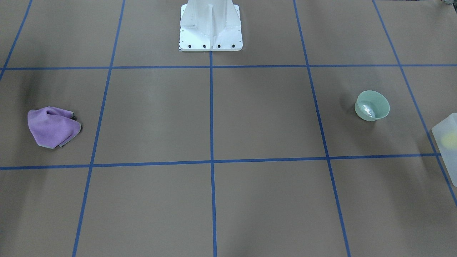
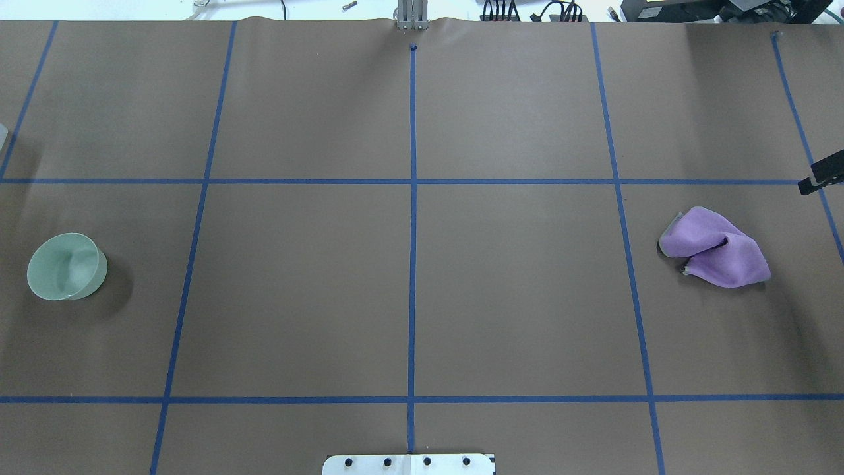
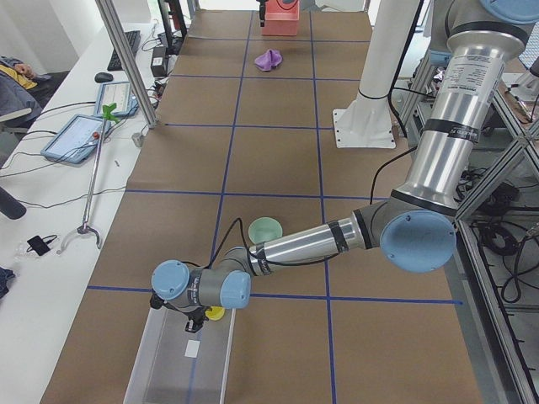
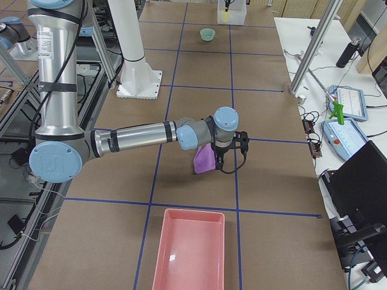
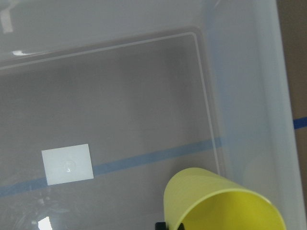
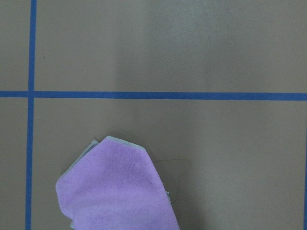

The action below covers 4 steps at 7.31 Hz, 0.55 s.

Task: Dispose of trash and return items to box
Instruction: 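Lower the yellow cup into the clear bin and open the left gripper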

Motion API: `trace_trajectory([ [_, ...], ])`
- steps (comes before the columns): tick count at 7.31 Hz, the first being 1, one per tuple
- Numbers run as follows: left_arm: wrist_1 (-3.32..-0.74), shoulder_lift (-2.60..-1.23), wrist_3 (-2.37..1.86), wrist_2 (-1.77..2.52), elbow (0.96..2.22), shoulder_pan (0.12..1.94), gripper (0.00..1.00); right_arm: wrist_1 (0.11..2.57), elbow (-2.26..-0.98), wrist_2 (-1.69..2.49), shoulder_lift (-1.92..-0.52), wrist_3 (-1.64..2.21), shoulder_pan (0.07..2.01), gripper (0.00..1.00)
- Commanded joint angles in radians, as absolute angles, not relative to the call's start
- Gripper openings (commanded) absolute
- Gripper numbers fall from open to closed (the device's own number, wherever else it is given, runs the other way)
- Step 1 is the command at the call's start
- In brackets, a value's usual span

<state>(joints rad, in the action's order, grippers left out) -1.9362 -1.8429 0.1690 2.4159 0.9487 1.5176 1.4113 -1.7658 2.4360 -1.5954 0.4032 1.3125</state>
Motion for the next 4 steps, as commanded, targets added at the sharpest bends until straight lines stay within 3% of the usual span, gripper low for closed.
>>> trace_trajectory([
  [1,-1.922,-1.839,0.184,2.416,0.957,1.598,0.88,1.413,-1.764,2.434,-1.595,0.403,1.312,1.0],
  [2,-1.82,-1.835,0.192,2.427,1.071,1.635,0.88,1.411,-1.766,2.436,-1.595,0.405,1.312,1.0],
  [4,-1.561,-1.703,0.049,2.431,1.488,1.622,0.9,1.411,-1.773,2.439,-1.603,0.408,1.312,1.0],
])
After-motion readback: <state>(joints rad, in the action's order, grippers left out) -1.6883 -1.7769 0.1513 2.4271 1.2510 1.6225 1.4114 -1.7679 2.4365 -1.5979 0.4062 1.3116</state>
